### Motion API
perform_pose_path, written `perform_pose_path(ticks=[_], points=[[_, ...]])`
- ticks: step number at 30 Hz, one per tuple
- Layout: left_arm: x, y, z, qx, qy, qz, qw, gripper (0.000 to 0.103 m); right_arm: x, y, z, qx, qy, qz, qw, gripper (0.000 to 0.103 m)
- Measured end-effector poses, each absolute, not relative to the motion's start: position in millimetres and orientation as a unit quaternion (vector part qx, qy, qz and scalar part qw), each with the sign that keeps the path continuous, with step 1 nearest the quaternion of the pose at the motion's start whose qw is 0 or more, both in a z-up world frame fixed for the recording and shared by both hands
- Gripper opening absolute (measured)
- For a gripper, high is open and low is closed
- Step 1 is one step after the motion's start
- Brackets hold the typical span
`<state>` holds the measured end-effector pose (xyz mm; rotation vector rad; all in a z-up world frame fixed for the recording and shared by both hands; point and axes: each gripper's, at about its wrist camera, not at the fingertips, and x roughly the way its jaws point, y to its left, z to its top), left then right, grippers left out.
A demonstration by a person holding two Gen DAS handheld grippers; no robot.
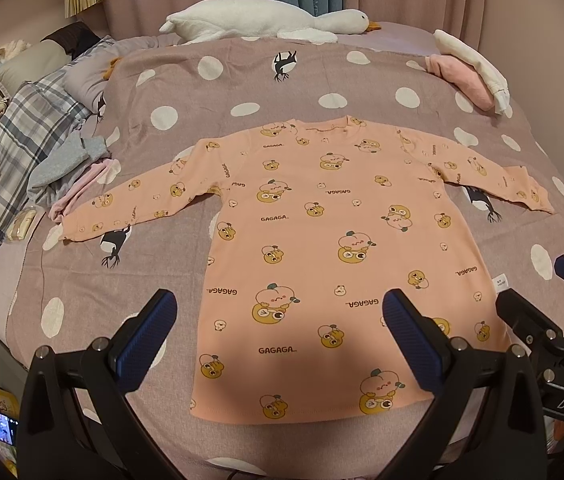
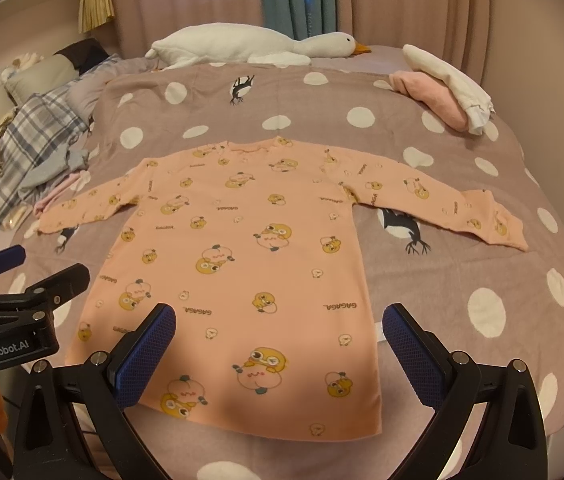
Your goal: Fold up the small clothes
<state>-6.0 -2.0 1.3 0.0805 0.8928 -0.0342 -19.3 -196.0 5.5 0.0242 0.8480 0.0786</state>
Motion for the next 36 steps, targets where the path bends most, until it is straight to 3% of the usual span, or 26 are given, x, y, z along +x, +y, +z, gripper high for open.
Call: perform_pose_path(ticks=[27, 36], points=[[-5, 1, -5, 0.033, 0.441, -0.015, 0.897, 0.103, -20, -196, 4, 0.016, 0.413, 0.038, 0.910, 0.102], [6, 23, -25, -0.023, 0.473, 0.012, 0.881, 0.103, -18, -222, -15, 0.106, 0.421, 0.088, 0.897, 0.102]])
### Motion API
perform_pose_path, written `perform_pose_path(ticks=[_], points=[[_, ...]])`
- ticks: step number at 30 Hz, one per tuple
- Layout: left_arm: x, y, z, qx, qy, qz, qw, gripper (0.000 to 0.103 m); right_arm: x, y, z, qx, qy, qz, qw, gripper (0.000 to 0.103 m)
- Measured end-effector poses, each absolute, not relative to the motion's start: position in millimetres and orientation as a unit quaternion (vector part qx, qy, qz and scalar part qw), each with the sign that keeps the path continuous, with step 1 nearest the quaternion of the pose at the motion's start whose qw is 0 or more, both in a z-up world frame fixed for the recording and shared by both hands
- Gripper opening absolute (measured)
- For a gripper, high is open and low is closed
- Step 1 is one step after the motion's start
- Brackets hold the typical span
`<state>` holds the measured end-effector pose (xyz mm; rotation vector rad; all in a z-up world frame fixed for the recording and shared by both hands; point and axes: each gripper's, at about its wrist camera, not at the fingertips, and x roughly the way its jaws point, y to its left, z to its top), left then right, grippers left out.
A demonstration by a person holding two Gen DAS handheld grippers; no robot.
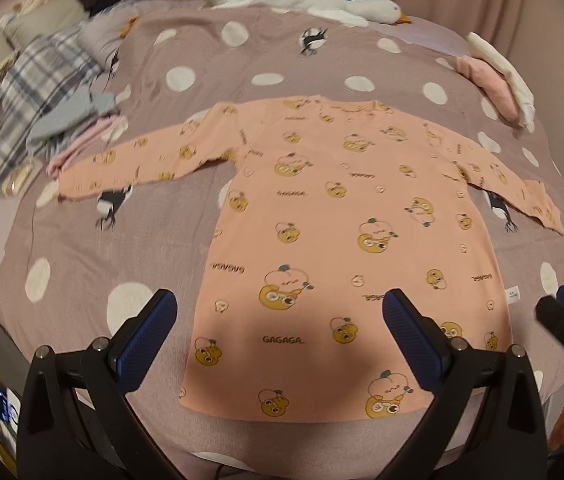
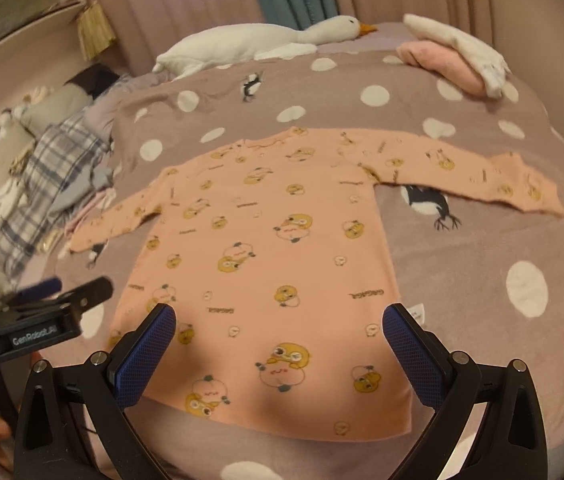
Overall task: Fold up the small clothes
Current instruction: 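Move the right tool to a sleeve cuff and close on it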
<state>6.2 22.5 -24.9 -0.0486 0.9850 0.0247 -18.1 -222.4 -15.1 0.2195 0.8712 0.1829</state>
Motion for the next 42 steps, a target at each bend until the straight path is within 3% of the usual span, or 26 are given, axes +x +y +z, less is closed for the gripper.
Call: perform_pose_path(ticks=[17, 42], points=[[41, 31, -62, -0.168, 0.540, -0.088, 0.820, 0.103, 5, -325, -48, 0.242, 0.420, -0.015, 0.875, 0.102], [127, -49, -74, -0.085, 0.556, -0.132, 0.816, 0.103, 57, -515, -109, 0.428, 0.352, -0.115, 0.824, 0.102]])
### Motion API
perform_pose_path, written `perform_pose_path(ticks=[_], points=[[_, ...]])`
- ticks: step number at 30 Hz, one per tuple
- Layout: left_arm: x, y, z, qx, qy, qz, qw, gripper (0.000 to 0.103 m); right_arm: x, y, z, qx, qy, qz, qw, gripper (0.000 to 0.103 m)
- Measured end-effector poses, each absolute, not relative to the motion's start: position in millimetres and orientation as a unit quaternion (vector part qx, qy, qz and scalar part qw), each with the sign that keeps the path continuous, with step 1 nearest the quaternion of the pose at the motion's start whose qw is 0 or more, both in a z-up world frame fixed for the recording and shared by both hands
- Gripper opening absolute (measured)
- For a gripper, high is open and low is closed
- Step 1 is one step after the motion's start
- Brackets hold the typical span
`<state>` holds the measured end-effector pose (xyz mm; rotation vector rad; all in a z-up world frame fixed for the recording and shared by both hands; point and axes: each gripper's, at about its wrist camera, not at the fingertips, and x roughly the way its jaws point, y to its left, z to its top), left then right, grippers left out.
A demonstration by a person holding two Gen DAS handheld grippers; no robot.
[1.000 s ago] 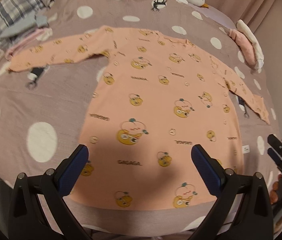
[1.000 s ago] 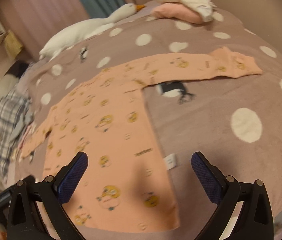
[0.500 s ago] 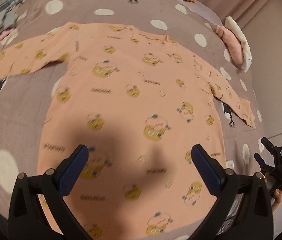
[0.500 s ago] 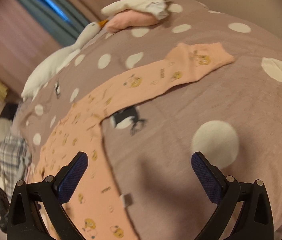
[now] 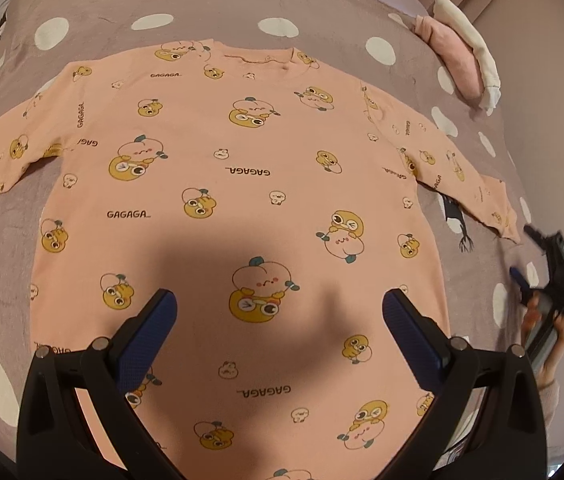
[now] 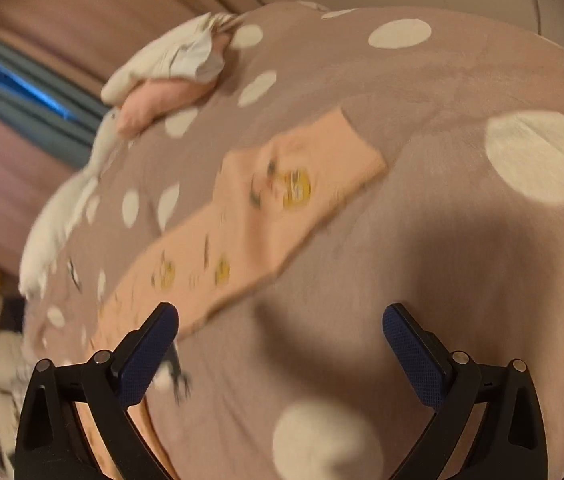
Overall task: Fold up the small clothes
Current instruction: 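Move the right tool to a sleeve cuff and close on it, then lift the held sleeve across the shirt body with the right tool and release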
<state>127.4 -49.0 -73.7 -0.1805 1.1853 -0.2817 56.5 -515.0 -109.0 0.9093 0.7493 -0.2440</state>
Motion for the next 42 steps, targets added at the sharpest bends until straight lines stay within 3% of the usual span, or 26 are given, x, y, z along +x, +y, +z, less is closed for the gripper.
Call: perform_pose_path(ticks=[8, 10, 12, 18, 28, 42], points=[[133, -58, -75, -0.069, 0.559, -0.124, 0.817, 0.103, 87, -552, -115, 0.478, 0.295, -0.105, 0.821, 0.102], [133, -59, -76, -0.068, 0.560, -0.122, 0.817, 0.103, 91, -556, -116, 0.478, 0.287, -0.113, 0.822, 0.092], [133, -59, -78, -0.065, 0.562, -0.120, 0.815, 0.103, 92, -563, -121, 0.486, 0.277, -0.126, 0.820, 0.066], [134, -57, -78, -0.066, 0.562, -0.118, 0.816, 0.103, 82, -577, -131, 0.508, 0.288, -0.154, 0.797, 0.014], [130, -34, -72, -0.082, 0.549, -0.106, 0.825, 0.103, 90, -566, -93, 0.455, 0.316, -0.159, 0.817, 0.009], [105, 53, -62, -0.152, 0.524, -0.064, 0.835, 0.103, 188, -363, 82, 0.242, 0.296, 0.039, 0.923, 0.009]])
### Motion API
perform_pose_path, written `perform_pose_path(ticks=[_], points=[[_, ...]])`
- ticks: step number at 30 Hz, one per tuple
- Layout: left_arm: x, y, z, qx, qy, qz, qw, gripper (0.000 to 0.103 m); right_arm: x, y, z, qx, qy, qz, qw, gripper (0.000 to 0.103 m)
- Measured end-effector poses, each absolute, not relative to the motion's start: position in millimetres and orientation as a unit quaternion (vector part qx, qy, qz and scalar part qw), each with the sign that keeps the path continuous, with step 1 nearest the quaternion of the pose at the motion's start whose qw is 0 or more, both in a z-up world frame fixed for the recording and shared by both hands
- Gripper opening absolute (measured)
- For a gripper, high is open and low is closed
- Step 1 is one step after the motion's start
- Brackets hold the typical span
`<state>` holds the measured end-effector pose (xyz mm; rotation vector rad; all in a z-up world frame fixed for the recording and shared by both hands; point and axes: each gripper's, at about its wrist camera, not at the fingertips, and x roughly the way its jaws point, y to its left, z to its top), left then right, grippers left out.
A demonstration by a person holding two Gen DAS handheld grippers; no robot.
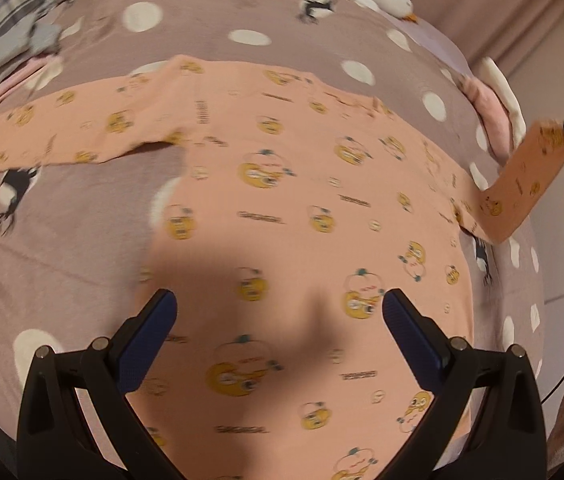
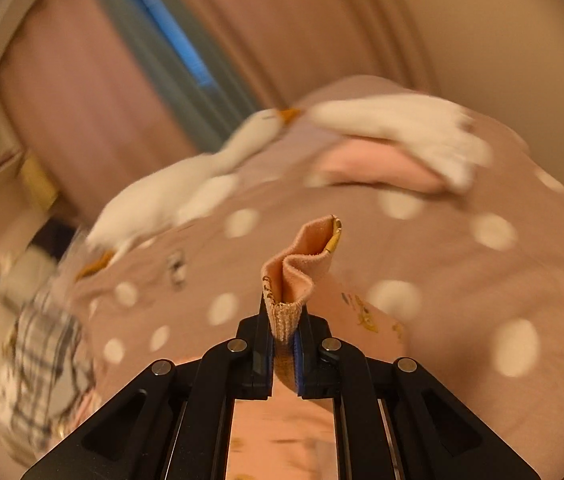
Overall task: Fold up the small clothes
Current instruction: 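Lift the held sleeve across the shirt body with the right tool and release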
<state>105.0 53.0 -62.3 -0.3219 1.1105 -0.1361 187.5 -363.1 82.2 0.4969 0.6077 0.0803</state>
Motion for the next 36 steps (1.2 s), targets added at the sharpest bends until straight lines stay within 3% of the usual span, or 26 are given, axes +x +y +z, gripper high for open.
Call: perform_pose_path(ticks=[8, 17, 24, 25, 27, 29, 32, 35, 36], points=[[94, 106, -67, -0.182, 0.520, -0.028, 0.834, 0.103, 226, -202, 75, 0.088, 0.339, 0.116, 0.929, 0.009], [95, 140, -75, -0.205, 0.520, 0.000, 0.829, 0.103, 224, -56, 2, -0.056, 0.388, 0.159, 0.906, 0.009], [96, 150, -79, -0.211, 0.520, 0.015, 0.828, 0.103, 214, -11, -62, -0.135, 0.454, 0.192, 0.860, 0.013], [96, 149, -78, -0.212, 0.519, 0.015, 0.828, 0.103, 212, -10, -66, -0.138, 0.460, 0.201, 0.854, 0.015], [98, 148, -77, -0.212, 0.515, 0.014, 0.830, 0.103, 207, -7, -65, -0.136, 0.460, 0.218, 0.850, 0.036], [100, 147, -75, -0.212, 0.511, 0.010, 0.833, 0.103, 200, -15, -56, -0.119, 0.452, 0.240, 0.851, 0.048], [107, 144, -70, -0.212, 0.503, 0.003, 0.838, 0.103, 190, -43, -38, -0.063, 0.432, 0.272, 0.857, 0.051], [119, 136, -64, -0.211, 0.493, -0.013, 0.844, 0.103, 181, -89, -29, 0.021, 0.425, 0.268, 0.864, 0.064], [123, 132, -62, -0.210, 0.490, -0.019, 0.846, 0.103, 176, -109, -31, 0.055, 0.426, 0.262, 0.864, 0.065]])
